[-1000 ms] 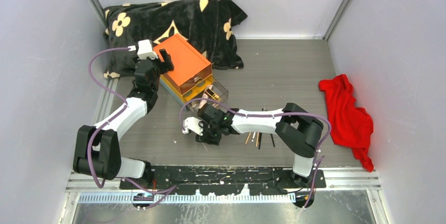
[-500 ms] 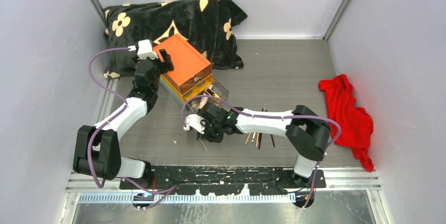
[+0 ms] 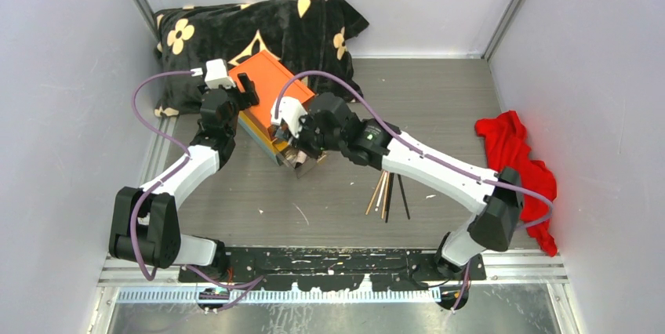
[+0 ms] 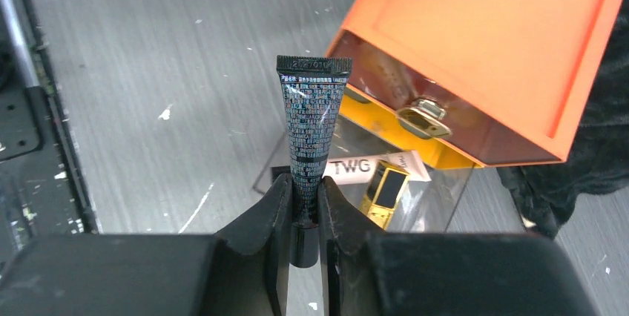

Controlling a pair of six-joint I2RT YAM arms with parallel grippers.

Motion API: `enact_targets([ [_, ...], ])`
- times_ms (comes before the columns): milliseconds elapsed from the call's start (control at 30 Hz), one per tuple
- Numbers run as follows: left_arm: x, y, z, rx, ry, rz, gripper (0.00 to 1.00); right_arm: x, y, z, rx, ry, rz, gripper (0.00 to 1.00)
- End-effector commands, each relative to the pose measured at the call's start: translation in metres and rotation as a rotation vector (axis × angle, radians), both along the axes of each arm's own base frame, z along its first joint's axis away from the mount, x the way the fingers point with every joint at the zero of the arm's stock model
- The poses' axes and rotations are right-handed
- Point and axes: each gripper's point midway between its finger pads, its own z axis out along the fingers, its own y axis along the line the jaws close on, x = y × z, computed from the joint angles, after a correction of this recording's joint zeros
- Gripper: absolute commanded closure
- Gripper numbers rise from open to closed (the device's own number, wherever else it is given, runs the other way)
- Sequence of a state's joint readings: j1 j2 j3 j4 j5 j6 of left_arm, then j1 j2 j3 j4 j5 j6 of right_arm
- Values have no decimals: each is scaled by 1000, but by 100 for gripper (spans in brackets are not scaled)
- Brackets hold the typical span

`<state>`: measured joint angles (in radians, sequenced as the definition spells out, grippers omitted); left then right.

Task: Organize the makeup
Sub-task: Pick up the makeup from the center of the board, then place the makeup in the drawer.

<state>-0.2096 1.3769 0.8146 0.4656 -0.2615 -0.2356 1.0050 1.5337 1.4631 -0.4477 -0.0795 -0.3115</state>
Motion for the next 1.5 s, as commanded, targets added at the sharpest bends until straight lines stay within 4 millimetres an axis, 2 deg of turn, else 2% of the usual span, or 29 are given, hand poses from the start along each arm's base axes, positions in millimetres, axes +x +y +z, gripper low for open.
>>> enact_targets([
  [0, -45, -24, -123, 99, 422, -173, 22, 35, -1, -6, -1, 18, -72, 83],
  [200, -44, -24, -123, 99, 422, -173, 22, 55, 1, -43, -39, 88, -77, 83],
  [300, -44, -24, -123, 99, 421, -173, 22, 60, 1, -62, -69, 112, -84, 83],
  [467, -45, -25, -123, 99, 422, -173, 22, 64, 1, -82, -103, 144, -90, 78],
  [500, -45, -25, -123, 100, 422, -174, 22, 65, 1, -85, -110, 147, -94, 76],
  [600, -45, -25, -123, 99, 422, -174, 22, 64, -1, -85, -114, 147, -97, 59],
  [767, -44, -25, -123, 99, 422, -174, 22, 66, -7, -69, -73, 92, -122, 47],
  [933, -44, -24, -123, 100, 422, -173, 22, 71, -18, -41, -4, 16, -181, 45],
  [1033, -44, -24, -123, 98, 422, -173, 22, 70, -27, -20, 57, -37, -214, 44],
  [1067, -44, -24, -123, 99, 422, -171, 22, 68, -33, -5, 93, -67, -225, 44],
  [1100, -44, -25, -123, 99, 423, -173, 22, 68, -36, -3, 108, -82, -236, 44],
  [1167, -44, -24, -123, 98, 423, -172, 22, 63, -47, 20, 179, -135, -253, 44],
  [1233, -45, -24, -123, 99, 424, -172, 22, 60, -57, 31, 221, -165, -275, 44],
  [1333, -45, -24, -124, 100, 425, -173, 22, 55, -67, 27, 225, -164, -304, 52],
  [1467, -44, -24, -123, 99, 423, -173, 22, 47, -78, 1, 199, -118, -323, 90],
])
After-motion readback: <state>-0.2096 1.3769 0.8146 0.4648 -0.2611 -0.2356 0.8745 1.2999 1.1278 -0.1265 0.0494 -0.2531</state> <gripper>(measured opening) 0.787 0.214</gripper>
